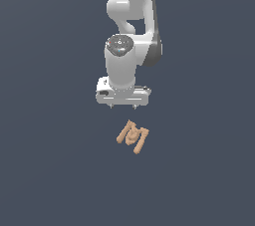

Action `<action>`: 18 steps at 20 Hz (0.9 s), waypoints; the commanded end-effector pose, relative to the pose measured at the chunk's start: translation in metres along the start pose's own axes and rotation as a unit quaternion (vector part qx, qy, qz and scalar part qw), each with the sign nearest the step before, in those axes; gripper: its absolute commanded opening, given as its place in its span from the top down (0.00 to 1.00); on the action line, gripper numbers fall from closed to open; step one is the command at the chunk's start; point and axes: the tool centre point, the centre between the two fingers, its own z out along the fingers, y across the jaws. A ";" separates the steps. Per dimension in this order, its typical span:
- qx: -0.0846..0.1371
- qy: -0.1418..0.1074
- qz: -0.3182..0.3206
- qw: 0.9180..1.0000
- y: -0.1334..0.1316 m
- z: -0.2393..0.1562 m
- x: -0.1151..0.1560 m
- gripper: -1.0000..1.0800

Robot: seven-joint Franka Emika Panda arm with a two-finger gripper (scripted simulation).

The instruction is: Pick up the object and move it to a goal position.

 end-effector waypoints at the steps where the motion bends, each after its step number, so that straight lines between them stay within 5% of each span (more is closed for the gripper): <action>1: 0.000 0.000 0.000 1.000 0.000 0.000 0.000 0.04; 18: -0.006 0.002 0.004 1.000 -0.004 -0.007 0.003 0.04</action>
